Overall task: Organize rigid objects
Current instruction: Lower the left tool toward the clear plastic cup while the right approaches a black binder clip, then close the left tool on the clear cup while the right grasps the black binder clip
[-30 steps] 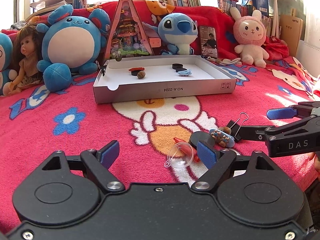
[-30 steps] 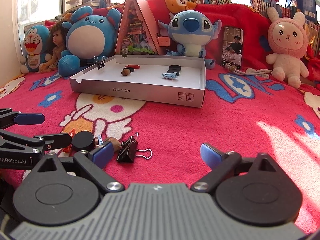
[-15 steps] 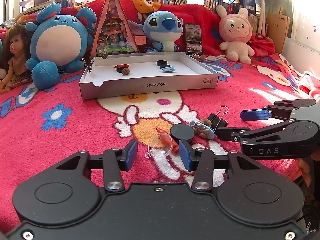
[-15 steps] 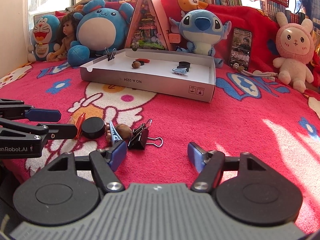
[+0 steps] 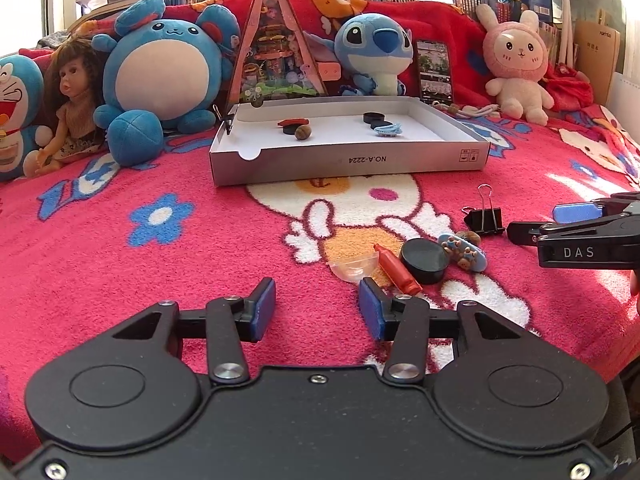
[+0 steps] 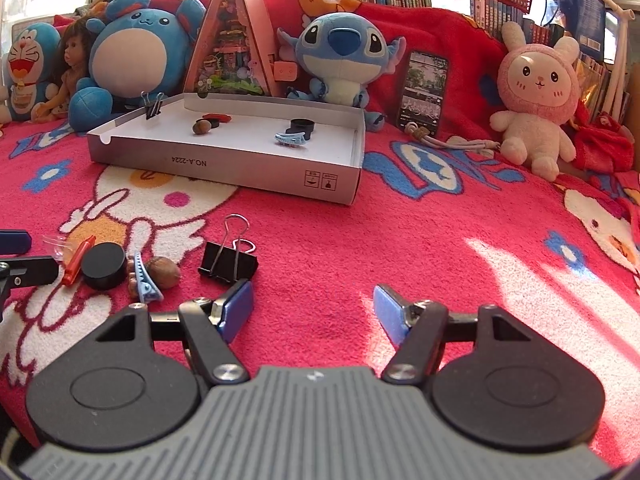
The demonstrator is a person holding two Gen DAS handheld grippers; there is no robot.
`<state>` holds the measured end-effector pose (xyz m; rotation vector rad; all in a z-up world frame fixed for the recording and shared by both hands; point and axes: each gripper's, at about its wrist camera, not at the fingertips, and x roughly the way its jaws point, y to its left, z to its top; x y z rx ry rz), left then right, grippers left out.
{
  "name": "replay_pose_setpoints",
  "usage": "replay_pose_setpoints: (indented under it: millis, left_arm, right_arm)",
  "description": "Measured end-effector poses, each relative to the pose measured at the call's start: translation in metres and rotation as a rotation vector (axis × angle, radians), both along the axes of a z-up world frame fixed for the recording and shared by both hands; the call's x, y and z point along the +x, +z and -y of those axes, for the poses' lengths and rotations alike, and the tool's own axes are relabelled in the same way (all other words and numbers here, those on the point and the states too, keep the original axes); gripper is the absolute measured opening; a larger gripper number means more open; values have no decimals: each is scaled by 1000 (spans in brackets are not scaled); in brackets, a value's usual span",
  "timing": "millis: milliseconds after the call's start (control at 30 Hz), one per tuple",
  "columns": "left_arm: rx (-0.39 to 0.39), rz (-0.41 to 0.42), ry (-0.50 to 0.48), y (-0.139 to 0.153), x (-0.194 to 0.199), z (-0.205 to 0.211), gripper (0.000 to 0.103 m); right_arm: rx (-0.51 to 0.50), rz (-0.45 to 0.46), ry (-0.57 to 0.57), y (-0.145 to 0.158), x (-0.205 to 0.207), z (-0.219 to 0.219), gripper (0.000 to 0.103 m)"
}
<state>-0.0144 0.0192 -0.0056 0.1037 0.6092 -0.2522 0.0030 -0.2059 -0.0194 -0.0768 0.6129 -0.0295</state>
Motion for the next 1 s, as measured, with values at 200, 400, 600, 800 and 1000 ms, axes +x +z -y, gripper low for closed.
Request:
replay_pose_setpoints:
  millis: [200,400,600,800,1000]
  left_arm:
    - [0,14,-23,2,0,9,45]
    - [-14,9,9,0,3,17,45]
    - [-71,10,44,-1,5,22,38]
    - [-84,32,48,1,6,23,33]
    - [-83,43,56,4,8,22,33]
  right_arm:
    - [62,-10,16,2,-5,-4,77]
    - [72,-7,18,1,0,-20,74]
    - [113,23,-42,0,3,-28,74]
    - [144,40,-84,1,10,-34,72]
    - [163,45,-93,0,16,-40,67]
